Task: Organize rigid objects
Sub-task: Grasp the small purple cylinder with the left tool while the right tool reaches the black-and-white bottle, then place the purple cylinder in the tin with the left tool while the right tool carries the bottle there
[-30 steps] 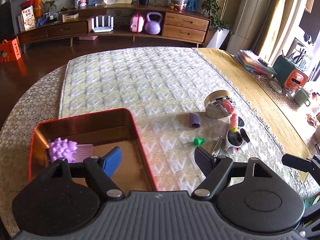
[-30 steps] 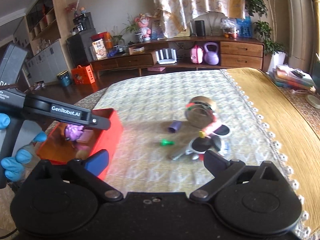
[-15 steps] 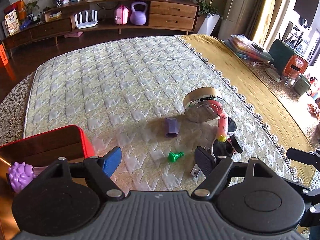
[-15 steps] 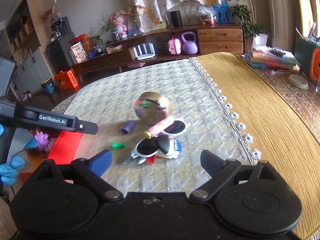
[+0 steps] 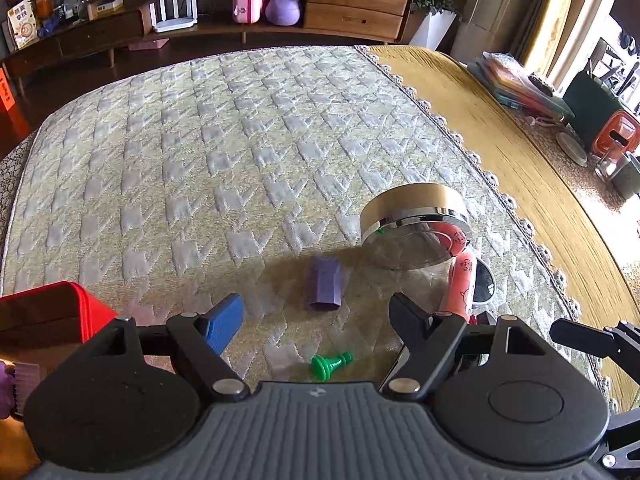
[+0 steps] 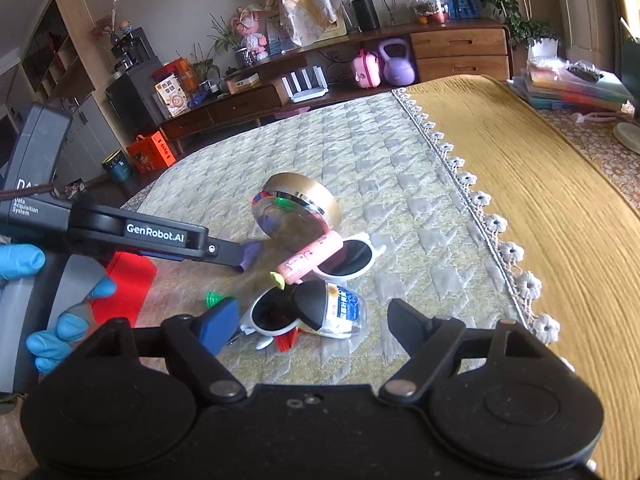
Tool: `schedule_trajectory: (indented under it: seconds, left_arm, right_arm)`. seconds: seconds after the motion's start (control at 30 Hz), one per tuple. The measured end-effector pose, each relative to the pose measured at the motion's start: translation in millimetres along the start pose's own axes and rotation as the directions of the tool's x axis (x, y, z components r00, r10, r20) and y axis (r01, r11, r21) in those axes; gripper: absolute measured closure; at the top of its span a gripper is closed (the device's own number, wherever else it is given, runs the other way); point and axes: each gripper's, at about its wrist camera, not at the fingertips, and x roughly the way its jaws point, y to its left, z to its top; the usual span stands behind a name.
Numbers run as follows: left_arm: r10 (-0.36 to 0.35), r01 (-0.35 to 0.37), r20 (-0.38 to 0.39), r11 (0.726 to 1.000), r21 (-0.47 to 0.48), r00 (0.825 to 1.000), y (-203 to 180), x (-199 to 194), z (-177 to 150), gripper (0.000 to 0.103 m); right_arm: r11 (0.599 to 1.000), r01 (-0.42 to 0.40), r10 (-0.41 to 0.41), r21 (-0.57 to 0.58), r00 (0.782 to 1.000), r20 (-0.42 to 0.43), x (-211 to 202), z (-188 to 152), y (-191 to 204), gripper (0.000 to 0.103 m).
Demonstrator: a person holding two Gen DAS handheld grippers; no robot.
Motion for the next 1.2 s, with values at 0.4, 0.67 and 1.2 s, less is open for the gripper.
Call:
schedule_trajectory:
  seconds: [0.4, 0.67, 1.2]
  left_arm:
    - [0.023, -0.024, -0.019, 1.0, -0.012, 1.0, -0.9, 28.6, 5.6, 0.023]
    - [0.011, -0.011, -0.016, 1.0, 0.016, 1.0, -7.1, 36.7, 2.9, 0.024]
    - [0.069, -0.069, 0.015, 0.996, 0.052, 0.998, -9.4, 36.6, 5.0, 0.08]
  right_arm:
    - [0.994, -0.087, 0.09, 0.064, 0.995, -0.049, 30.7, 0.3, -20.2, 0.026]
    - [0.99, -0.122, 0.125, 0.071, 0.992, -0.035, 34.4, 0.5, -25.0, 0.027]
    - [0.994, -0.096, 0.097, 0.06, 0.995, -0.014, 28.5, -7.5, -19.6, 0.05]
